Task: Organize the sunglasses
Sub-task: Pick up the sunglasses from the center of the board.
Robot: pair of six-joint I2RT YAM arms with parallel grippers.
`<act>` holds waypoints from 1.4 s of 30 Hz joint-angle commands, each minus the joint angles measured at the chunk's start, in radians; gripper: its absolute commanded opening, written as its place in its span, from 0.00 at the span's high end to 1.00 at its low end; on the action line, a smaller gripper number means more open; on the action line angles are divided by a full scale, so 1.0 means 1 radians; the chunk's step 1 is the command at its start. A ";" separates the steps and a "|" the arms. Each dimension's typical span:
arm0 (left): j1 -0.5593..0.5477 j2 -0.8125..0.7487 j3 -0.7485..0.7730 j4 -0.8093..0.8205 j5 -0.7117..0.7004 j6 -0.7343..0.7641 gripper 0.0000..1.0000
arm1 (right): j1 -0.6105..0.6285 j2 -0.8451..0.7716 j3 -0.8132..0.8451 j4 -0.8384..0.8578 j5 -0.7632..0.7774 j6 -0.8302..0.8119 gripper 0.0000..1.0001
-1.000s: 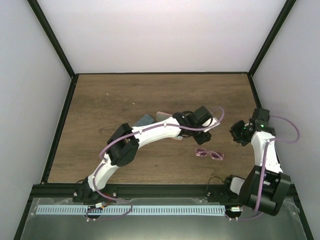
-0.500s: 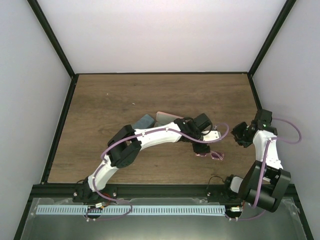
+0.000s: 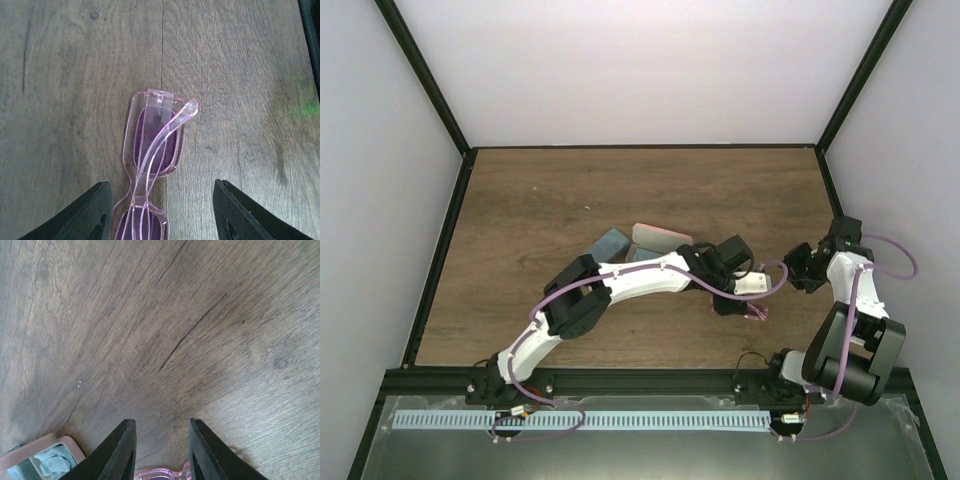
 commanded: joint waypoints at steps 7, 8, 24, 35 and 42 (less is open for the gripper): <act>-0.004 0.026 -0.031 0.041 -0.024 0.032 0.43 | -0.005 0.011 0.036 0.008 -0.025 -0.012 0.70; -0.005 0.034 -0.032 0.045 -0.028 0.032 0.44 | -0.006 0.014 0.039 0.004 -0.028 -0.013 0.70; -0.004 0.084 -0.029 0.067 -0.081 0.029 0.63 | -0.005 0.036 0.041 -0.001 -0.052 -0.014 0.70; -0.007 0.108 -0.020 0.068 -0.106 0.013 0.81 | -0.006 0.033 0.023 0.007 -0.060 -0.015 0.70; -0.007 0.099 -0.010 0.066 -0.128 0.003 0.96 | -0.006 0.032 0.025 0.016 -0.071 -0.010 0.70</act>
